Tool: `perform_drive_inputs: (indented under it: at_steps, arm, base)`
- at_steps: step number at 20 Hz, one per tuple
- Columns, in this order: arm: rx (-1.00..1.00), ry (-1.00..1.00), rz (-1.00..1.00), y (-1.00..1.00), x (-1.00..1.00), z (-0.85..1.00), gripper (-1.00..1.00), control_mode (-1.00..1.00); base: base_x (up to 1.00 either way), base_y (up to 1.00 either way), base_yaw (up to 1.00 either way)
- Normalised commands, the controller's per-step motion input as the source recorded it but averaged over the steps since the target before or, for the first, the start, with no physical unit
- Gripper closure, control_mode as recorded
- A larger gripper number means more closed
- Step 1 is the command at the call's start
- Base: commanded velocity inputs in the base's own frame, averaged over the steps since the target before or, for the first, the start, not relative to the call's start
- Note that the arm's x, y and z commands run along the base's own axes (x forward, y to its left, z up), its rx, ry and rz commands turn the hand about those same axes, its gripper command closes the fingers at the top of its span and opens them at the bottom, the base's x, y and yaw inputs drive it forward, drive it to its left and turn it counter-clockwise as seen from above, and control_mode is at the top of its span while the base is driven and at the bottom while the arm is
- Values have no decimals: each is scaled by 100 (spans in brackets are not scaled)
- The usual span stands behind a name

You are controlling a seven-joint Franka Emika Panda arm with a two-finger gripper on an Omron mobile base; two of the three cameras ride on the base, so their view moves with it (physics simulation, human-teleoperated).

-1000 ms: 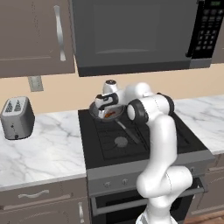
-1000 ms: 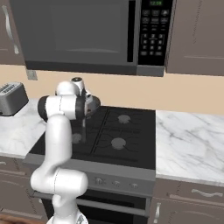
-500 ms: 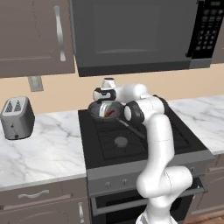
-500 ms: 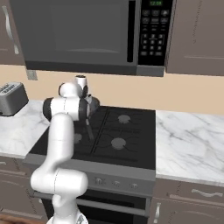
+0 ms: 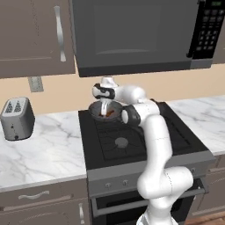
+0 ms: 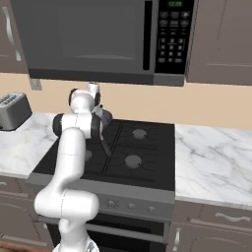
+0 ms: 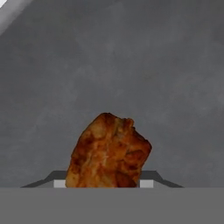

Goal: Take the chicken drumsticks from the pan and place one on each plate on the dining counter.

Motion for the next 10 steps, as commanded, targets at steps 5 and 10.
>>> perform_drive_inputs:
  at_steps: [5, 10]
  arm:
    - [0, -1, 11, 0, -41, -7, 100, -100]
    - [0, -11, 9, 0, -40, 0, 100, -100]
  base:
    - [0, 0, 0]
    - [0, 0, 0]
